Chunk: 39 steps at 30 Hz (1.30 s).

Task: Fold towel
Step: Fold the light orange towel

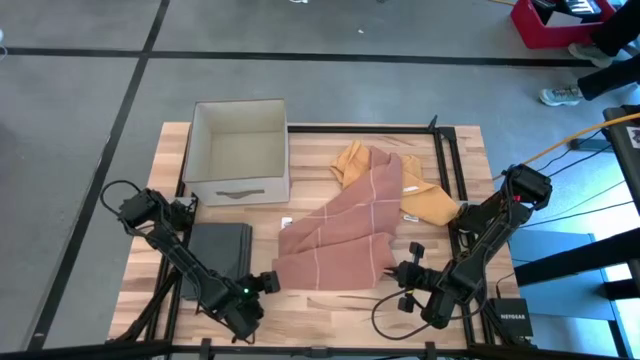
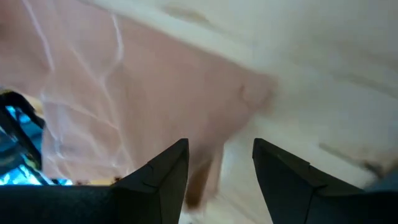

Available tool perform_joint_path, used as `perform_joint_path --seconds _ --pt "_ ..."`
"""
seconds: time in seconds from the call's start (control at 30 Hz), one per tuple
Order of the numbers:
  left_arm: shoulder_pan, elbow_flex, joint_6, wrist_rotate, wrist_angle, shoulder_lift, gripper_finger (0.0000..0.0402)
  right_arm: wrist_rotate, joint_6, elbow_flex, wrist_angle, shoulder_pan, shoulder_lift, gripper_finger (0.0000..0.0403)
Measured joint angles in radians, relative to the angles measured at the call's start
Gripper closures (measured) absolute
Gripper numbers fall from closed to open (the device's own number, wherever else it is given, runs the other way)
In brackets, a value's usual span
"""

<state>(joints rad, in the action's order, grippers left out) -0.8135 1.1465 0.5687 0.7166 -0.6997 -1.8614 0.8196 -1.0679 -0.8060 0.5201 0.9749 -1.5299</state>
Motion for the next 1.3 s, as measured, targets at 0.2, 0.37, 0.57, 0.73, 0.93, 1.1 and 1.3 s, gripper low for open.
perform_joint_path --seconds 0.2,0.37,0.57,0.73,0.93,1.1,1.3 --pt "0.026 -0.063 0.156 -0.009 0.116 0.000 0.0229 0.015 0.000 0.000 0.001 -0.001 0.000 0.0388" --pt "0.039 -0.081 0.186 -0.021 0.118 0.000 0.0229 0.019 0.000 -0.001 0.004 -0.001 0.000 0.0389" --pt "0.038 -0.083 0.262 -0.138 0.265 0.000 0.0229 0.020 0.001 -0.001 0.005 -0.001 0.000 0.0387" --pt "0.065 -0.083 0.322 -0.115 0.302 -0.027 0.0229 0.027 0.001 -0.001 0.005 -0.001 0.000 0.0386" --pt "0.061 -0.083 0.335 -0.084 0.348 -0.064 0.0239 0.027 0.001 -0.001 0.004 -0.001 0.000 0.0385" --pt "0.034 -0.083 0.360 -0.083 0.411 -0.064 0.0268 0.037 0.001 -0.001 0.005 -0.001 0.000 0.0384" --pt "0.026 -0.083 0.378 -0.080 0.413 -0.064 0.0307 0.037 0.001 -0.001 0.006 -0.001 0.000 0.0384"
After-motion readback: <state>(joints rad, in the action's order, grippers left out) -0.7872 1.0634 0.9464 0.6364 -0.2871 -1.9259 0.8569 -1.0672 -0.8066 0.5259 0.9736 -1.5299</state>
